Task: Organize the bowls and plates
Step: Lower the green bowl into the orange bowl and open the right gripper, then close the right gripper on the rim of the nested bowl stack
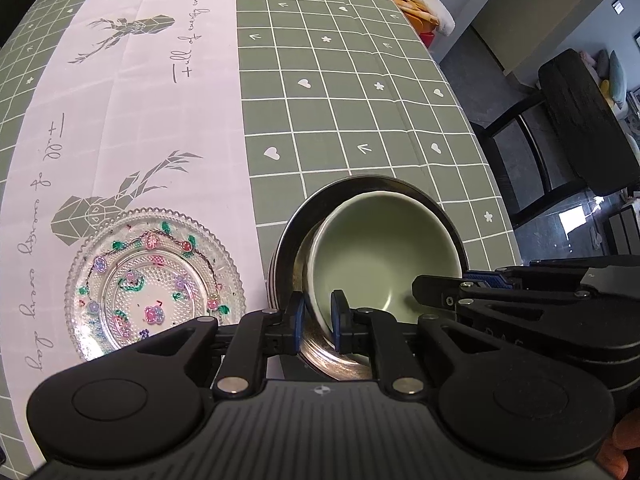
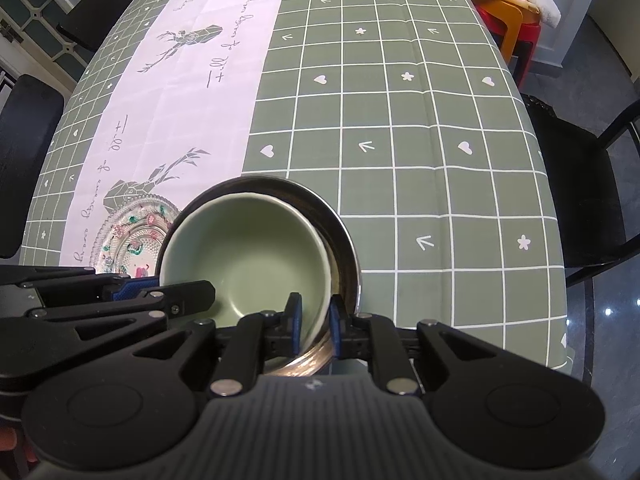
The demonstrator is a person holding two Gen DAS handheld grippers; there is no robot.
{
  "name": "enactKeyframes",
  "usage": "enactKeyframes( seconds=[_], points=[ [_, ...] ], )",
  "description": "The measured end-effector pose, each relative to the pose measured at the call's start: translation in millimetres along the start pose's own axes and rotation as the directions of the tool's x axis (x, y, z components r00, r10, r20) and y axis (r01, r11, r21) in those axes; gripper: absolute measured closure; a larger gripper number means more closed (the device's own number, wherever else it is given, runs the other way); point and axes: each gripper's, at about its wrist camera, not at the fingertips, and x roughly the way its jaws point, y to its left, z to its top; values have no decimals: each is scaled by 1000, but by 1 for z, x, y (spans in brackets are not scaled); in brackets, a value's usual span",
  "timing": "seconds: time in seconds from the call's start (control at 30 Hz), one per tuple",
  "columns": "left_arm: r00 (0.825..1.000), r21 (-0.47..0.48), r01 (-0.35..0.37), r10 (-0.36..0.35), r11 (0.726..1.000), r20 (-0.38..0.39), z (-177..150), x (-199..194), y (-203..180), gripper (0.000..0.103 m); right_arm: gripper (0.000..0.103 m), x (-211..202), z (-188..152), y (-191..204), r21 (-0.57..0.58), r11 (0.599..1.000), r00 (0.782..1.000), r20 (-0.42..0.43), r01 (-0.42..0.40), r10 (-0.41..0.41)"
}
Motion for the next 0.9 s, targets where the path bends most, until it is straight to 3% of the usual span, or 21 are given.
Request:
enactKeyframes(
  seconds=[0.3,0.47,0.6,0.67,0.77,0.83,0.9],
  points=[
    [1000,-24,21,-21,999,8,2,-3,3,82,82,-5,0,2,-1,1000,1000,18,3,-3],
    [998,32,8,-10,999,62,-2,-14,-5,74,77,-14,0,4,-11,1000,998,61,11,-10],
    [993,42,23,-28,999,118,2,-28,-6,72,73,-27,5,3,-13,1000,993,118,5,-4],
    [990,39,41,-46,998,137,3,-33,-4,71,64,-30,6,1,-3,1000,992,130,3,-2],
    [981,64,24,-36,998,192,0,-38,-3,53,50,-32,5,-5,19,1000,990,140,0,-3],
    [971,78,5,-23,997,239,-3,-42,0,34,40,-32,3,-12,37,999,990,143,-7,2],
    [964,82,16,-37,997,263,-6,-45,5,25,32,-31,1,-18,50,998,989,143,-31,23]
  ],
)
